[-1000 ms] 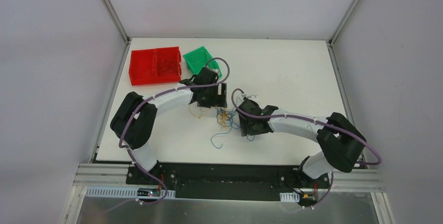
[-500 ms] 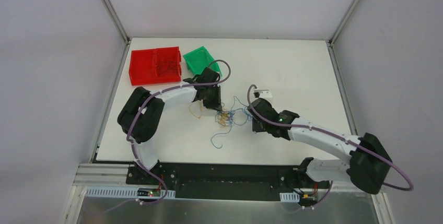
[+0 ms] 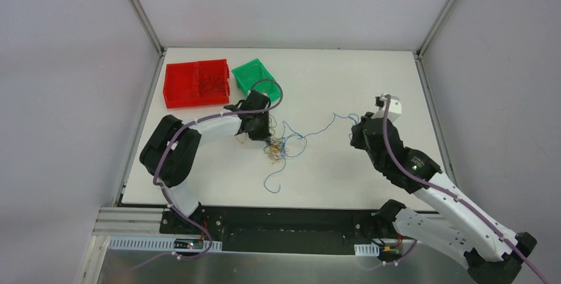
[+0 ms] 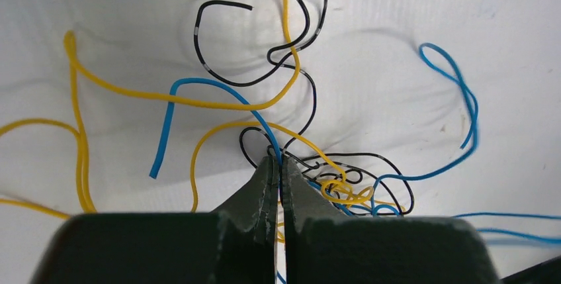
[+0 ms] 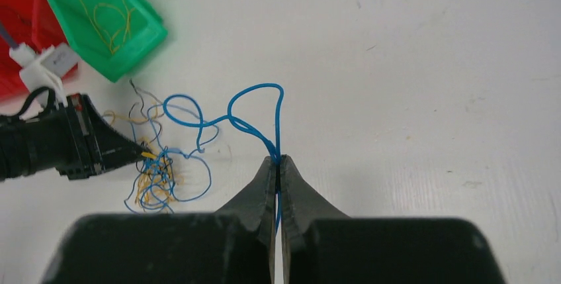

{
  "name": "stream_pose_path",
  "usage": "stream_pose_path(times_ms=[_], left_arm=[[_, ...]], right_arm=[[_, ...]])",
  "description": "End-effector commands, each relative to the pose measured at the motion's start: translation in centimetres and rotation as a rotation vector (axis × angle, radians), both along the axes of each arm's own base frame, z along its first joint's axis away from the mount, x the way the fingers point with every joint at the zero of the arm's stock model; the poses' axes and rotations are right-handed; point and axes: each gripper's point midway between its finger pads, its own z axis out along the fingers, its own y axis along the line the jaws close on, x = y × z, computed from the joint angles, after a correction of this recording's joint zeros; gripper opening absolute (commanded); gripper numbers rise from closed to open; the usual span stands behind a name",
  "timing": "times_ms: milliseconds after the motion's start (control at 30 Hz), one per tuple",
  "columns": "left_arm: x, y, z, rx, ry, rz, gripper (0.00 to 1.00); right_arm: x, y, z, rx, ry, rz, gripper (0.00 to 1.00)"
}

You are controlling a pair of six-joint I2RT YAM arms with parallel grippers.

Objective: Untangle the cables
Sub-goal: Untie the cable.

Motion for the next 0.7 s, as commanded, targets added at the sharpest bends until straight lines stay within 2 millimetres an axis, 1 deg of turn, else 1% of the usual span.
stream_pose_path(times_ms=[0,100,300,367,433,467,500,567,600,667], left_arm=[[-0.3,2.1,0.6,0.039,-0.033,0.056,0.0],[-0.6,2.5,0.8,0.041,-0.038,0.062,0.0],[-0.7,2.7,1.7,0.033,-0.064,0.063,0.0],[-0.6,2.9,2.1,0.035,-0.076,0.063,0.0],[-0.6,3.2,2.4,0.036,-0.083,0.064,0.0],[-0.6,3.4,2.5,0.038,-0.082,0.066,0.0],[-0.5,4.1,2.5,0.053,-0.088,0.084,0.0],[-0.3,5.6,2.8,0.059,-0.09,0.129,0.0],[-0.5,6.5,2.6,0.059,-0.082,0.159,0.0],[-0.8,8.4,2.4,0.059,-0.076,0.218,0.0]], right_arm=[[0.5,-3.6,3.9,-0.028,-0.068,-0.106,0.0],[0.3,-3.4,3.2,-0.023,-0.034,-0.086,0.0],[-0.2,-0.6,-0.7,0.014,0.112,0.015,0.0],[-0.2,-0.4,-1.2,0.019,0.129,0.009,0.0],[0.0,-0.9,-1.0,0.013,0.121,-0.013,0.0],[0.3,-1.9,-0.6,-0.002,0.107,-0.064,0.0],[0.6,-3.1,-0.1,-0.019,0.098,-0.119,0.0],[1.1,-6.2,1.0,-0.076,0.088,-0.254,0.0],[1.3,-7.7,2.0,-0.094,0.068,-0.324,0.0],[1.6,-10.7,4.6,-0.109,0.0,-0.44,0.0]])
